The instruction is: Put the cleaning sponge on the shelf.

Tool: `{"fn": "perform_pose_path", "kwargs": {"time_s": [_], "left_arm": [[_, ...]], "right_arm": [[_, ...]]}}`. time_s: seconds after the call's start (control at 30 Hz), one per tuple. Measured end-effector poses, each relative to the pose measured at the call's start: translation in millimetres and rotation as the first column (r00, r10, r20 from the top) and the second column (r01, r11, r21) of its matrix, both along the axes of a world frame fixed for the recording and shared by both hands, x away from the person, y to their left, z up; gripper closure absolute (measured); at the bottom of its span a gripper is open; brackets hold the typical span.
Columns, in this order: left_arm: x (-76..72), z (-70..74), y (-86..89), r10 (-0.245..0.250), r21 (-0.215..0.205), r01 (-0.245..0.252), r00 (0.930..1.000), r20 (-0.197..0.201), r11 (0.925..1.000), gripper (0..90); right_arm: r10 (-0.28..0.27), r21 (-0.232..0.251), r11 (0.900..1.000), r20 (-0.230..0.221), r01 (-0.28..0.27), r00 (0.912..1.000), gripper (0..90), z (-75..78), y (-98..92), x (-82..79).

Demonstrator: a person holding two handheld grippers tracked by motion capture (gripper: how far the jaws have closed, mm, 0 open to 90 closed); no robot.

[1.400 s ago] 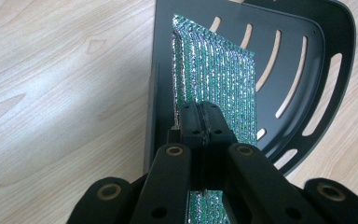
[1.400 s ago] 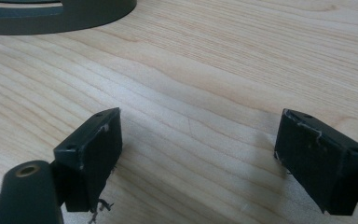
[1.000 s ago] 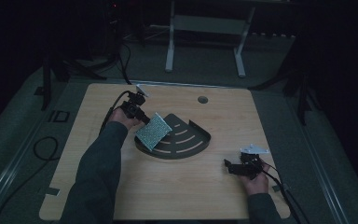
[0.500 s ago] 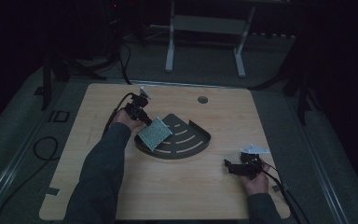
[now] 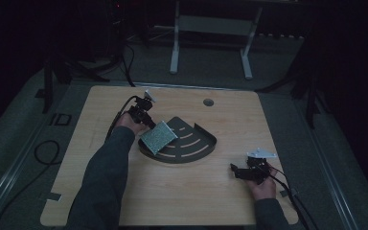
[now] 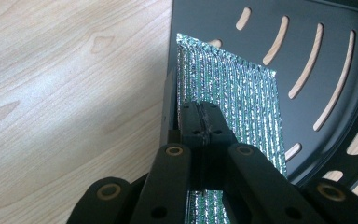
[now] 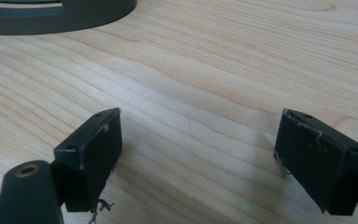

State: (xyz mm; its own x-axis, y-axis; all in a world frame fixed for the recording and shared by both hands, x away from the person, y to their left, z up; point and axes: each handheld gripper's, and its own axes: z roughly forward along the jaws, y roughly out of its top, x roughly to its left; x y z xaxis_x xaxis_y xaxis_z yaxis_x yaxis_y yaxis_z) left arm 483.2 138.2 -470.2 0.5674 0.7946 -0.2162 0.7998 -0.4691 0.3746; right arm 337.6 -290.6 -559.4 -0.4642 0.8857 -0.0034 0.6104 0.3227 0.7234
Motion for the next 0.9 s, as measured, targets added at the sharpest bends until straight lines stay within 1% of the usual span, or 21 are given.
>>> {"fn": "perform_pose_path", "kwargs": {"time_s": [0.2, 0.4, 0.57, 0.67, 0.73, 0.9], "left_arm": [[-1.2, -1.6, -2.2, -0.015, 0.022, 0.015, 0.9999, 0.001, 0.9996, 90.0], [-4.0, -1.2, -6.0, -0.033, 0.028, 0.033, 0.9994, 0.005, 0.9990, 89.9], [-4.5, -1.4, -6.1, -0.037, 0.038, 0.036, 0.9993, 0.005, 0.9986, 89.8], [-4.4, -1.4, -6.5, -0.039, 0.035, 0.039, 0.9992, 0.007, 0.9986, 89.8], [-3.4, -2.3, -7.9, -0.037, 0.026, 0.037, 0.9993, 0.011, 0.9990, 89.8], [-1.7, -5.8, -10.2, -0.027, 0.022, 0.027, 0.9996, 0.012, 0.9994, 89.8]], "right_arm": [[0.000, 0.000, 1.000, 0.000, 0.000, 1.0000, 14.3, 0.0, 0.0, 0.0], [0.000, 0.000, 1.000, 0.000, 0.000, 1.0000, 14.2, 0.0, 0.0, 0.0], [0.000, 0.000, 1.000, 0.000, 0.000, 1.0000, 14.3, 0.0, 0.0, 0.0], [0.000, 0.000, 1.000, 0.000, 0.000, 1.0000, 14.3, 0.0, 0.0, 0.0], [0.000, 0.000, 1.000, 0.000, 0.000, 1.0000, 14.3, 0.0, 0.0, 0.0], [0.000, 0.000, 1.000, 0.000, 0.000, 1.0000, 14.3, 0.0, 0.0, 0.0]]}}
